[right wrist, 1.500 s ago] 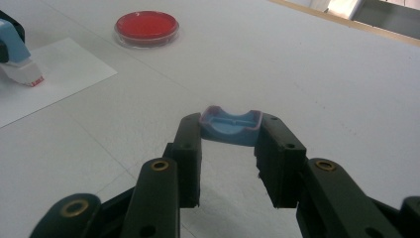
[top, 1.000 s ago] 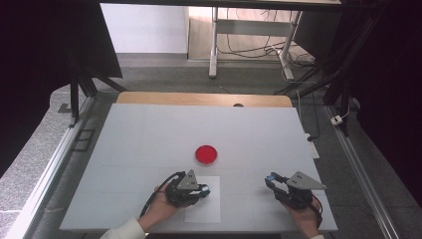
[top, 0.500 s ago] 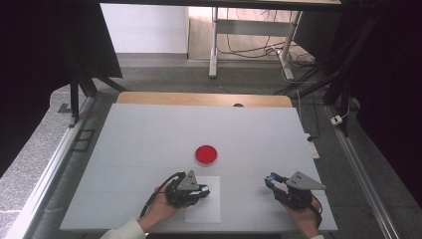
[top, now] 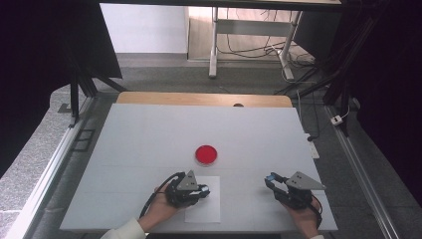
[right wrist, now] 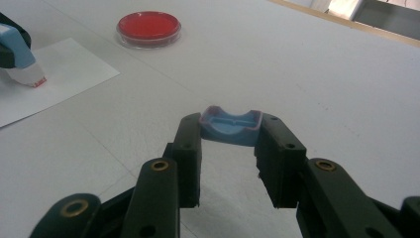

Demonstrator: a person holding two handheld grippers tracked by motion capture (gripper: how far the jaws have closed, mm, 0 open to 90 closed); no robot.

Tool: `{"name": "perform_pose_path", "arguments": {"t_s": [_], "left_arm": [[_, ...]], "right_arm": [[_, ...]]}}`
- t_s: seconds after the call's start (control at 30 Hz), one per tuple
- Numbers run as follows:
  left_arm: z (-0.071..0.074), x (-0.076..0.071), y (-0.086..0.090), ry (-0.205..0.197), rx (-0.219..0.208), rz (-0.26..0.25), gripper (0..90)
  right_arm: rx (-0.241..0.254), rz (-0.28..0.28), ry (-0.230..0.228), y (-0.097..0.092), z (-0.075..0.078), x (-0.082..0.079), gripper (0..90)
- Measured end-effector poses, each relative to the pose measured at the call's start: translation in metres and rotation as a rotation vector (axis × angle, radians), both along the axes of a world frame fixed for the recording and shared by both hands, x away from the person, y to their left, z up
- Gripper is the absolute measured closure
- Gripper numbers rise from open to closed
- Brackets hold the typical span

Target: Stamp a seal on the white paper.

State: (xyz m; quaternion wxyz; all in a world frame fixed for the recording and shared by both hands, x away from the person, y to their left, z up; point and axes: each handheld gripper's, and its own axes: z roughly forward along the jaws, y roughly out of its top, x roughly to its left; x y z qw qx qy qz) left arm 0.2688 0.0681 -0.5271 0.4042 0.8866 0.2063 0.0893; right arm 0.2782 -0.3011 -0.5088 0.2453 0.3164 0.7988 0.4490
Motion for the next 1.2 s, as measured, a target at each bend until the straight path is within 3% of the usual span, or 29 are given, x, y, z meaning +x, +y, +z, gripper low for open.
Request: {"name": "perform_pose_path", "arguments": {"t_s": [0.4,1.2], "left_arm": [[0.0022,0.0008,-0.0015,0.008,0.019,-0.001,75.9],[-0.0010,-0.0005,0.0002,0.007,-0.011,0.011,75.9]], "right_arm": [[0.000,0.000,0.001,0.0002,-0.0003,0.0004,63.4],[0.007,0.002,-0.003,-0.0009,0.0008,-0.0003,63.3]]}}
